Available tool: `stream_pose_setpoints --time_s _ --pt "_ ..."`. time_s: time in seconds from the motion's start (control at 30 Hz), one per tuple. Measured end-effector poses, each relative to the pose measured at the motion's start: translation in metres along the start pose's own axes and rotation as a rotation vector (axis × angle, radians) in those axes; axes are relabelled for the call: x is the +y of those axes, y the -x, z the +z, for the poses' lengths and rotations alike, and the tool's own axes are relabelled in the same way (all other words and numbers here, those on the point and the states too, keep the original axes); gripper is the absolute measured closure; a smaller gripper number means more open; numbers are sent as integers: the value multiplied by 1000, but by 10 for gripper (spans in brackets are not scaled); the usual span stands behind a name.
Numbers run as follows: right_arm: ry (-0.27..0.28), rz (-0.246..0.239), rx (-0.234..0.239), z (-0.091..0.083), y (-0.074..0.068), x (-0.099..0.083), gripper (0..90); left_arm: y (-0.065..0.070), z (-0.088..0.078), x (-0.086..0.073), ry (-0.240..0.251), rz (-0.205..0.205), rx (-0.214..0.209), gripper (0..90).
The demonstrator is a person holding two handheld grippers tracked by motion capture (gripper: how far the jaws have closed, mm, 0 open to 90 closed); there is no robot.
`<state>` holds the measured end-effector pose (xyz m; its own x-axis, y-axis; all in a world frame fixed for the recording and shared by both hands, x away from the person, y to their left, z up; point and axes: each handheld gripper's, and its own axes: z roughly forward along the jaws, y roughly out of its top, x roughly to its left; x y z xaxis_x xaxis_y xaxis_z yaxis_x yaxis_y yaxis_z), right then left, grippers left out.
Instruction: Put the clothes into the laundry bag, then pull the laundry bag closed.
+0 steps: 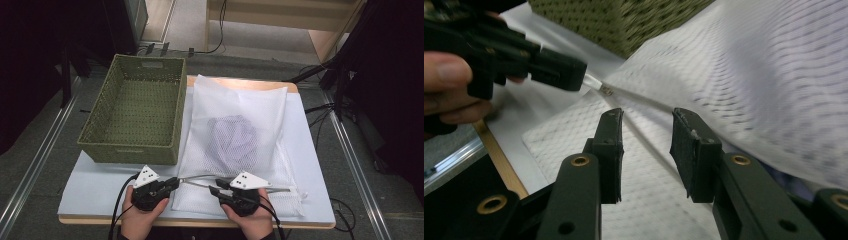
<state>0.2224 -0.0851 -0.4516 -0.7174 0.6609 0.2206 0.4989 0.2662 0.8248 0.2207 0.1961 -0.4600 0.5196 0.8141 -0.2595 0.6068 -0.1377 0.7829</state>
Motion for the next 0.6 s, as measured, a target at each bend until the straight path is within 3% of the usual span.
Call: stream_pose_setpoints --time_s 0.07,0.17,0.3,0.47,0.6 --pt "-13 -7 7 8 -3 0 665 -3 -3 1 7 -19 -2 545" --pt "-32 -4 4 17 -5 -1 663 -10 -8 1 11 -44 -15 487" --pt "-95 14 1 28 0 -3 615 -15 -14 0 20 -66 -18 474" --pt "-96 51 -17 38 1 -3 594 -19 -14 -1 13 -33 -17 514" --pt "-92 15 -3 50 -8 3 573 -29 -16 -1 -9 -54 -51 714"
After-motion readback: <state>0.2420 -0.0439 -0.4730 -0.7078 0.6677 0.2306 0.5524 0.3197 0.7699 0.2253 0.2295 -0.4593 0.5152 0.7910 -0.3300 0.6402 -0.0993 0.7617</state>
